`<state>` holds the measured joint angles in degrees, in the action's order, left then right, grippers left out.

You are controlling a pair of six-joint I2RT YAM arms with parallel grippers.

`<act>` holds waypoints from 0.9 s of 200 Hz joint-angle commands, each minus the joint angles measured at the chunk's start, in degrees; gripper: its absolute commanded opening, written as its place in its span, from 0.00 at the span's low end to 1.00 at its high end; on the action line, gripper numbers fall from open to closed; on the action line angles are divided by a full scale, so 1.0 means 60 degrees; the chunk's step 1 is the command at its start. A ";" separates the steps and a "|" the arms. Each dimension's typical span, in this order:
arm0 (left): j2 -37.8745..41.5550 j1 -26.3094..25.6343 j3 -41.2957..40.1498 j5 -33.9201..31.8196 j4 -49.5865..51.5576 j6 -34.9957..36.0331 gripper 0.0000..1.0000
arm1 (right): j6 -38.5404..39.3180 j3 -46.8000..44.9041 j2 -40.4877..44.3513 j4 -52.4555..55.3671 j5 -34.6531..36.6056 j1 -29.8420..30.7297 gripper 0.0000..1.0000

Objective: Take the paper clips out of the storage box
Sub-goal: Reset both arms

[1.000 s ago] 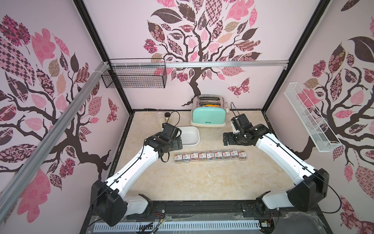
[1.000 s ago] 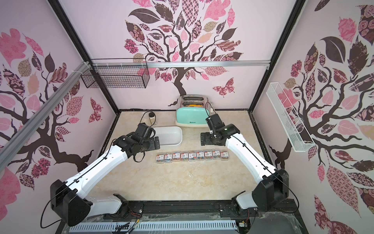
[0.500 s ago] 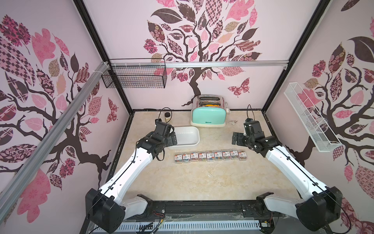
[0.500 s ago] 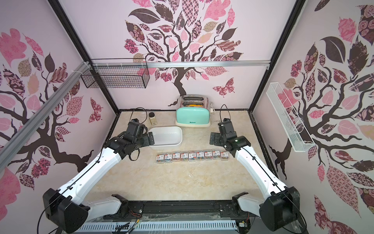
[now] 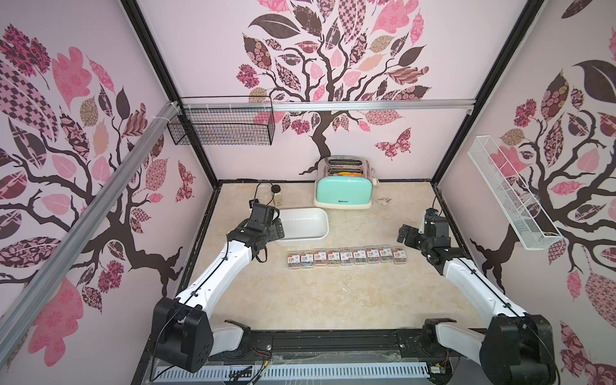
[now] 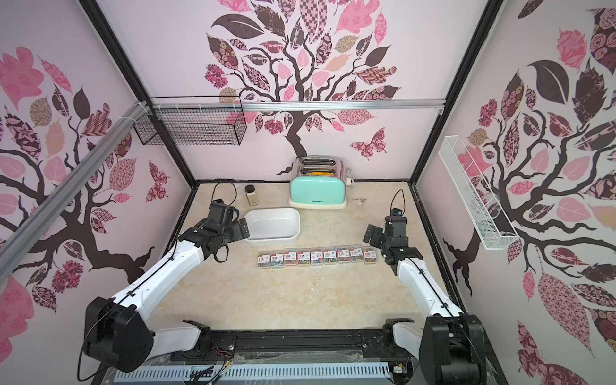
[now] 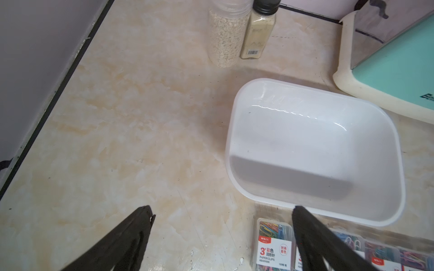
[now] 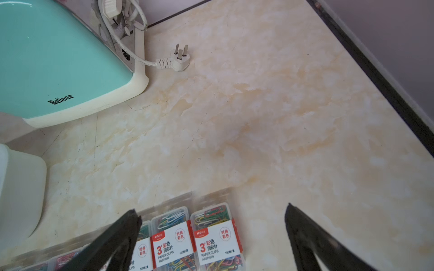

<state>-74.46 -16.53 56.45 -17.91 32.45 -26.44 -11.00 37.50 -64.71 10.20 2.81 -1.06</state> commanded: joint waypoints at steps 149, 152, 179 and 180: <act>-0.0579 0.3360 -0.2826 0.1840 -0.6148 0.2553 0.98 | 0.1176 -0.1910 -0.3199 -0.8154 -0.1073 -0.0906 0.99; -0.0583 0.3368 -0.2898 0.1804 -0.6297 0.2598 0.98 | 0.1212 -0.1922 -0.3191 -0.8159 -0.1157 -0.0892 0.99; -0.0754 0.3438 -0.3543 0.1612 -0.7936 0.2799 0.98 | 0.1699 -0.2371 -0.3297 -0.9143 -0.1537 -0.0635 0.99; -0.0764 0.3434 -0.3575 0.1610 -0.7983 0.2812 0.98 | 0.1708 -0.2384 -0.3302 -0.9164 -0.1537 -0.0625 0.99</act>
<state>-78.08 3.73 37.60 -7.07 -3.73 -12.16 -3.86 24.86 -82.76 -38.22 -3.44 -6.07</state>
